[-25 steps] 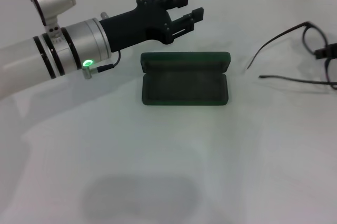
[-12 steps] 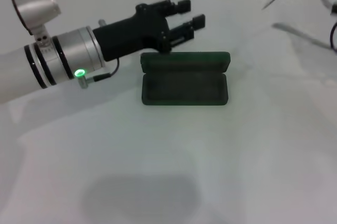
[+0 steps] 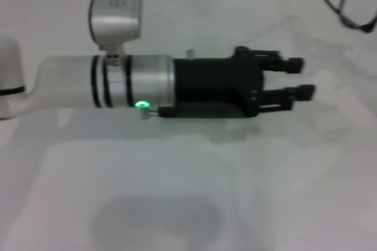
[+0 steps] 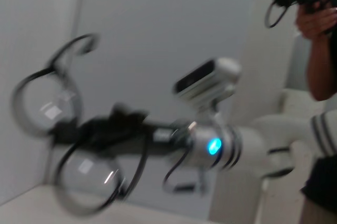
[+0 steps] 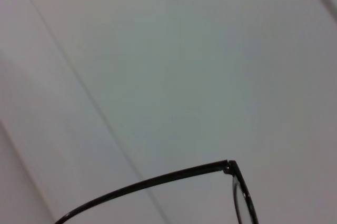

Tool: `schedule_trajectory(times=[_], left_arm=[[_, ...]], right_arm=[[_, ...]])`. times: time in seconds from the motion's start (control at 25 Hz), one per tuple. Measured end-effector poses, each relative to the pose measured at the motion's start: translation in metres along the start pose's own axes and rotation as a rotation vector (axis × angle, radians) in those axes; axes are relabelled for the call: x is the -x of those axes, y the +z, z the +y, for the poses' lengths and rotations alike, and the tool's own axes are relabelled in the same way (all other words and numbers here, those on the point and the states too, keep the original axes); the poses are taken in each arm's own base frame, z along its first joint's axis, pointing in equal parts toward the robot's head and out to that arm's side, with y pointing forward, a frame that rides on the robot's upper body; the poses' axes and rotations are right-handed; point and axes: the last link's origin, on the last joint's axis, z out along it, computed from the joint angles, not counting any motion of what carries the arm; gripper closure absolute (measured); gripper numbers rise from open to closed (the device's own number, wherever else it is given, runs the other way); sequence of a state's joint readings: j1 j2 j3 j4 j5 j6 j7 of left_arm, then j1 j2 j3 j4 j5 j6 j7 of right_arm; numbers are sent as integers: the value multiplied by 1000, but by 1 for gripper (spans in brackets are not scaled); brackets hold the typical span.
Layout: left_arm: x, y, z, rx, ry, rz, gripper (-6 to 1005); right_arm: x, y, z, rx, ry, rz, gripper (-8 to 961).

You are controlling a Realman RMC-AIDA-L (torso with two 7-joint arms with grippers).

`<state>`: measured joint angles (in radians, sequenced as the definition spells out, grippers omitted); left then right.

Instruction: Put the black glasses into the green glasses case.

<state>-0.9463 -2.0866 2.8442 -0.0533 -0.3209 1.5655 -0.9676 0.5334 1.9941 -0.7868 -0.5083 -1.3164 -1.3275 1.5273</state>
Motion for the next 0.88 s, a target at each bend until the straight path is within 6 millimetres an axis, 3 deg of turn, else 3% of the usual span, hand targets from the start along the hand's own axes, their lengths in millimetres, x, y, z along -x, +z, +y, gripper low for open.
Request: schedule_trajectory(times=[0.2,0.88], left_arm=[[-11,16,2,59,18,5,484],[-26,19,1,51,19,103,484]], right_arm=[[-17,18,18,92,33,24,833],[-31,23,36,204,27,97,833]])
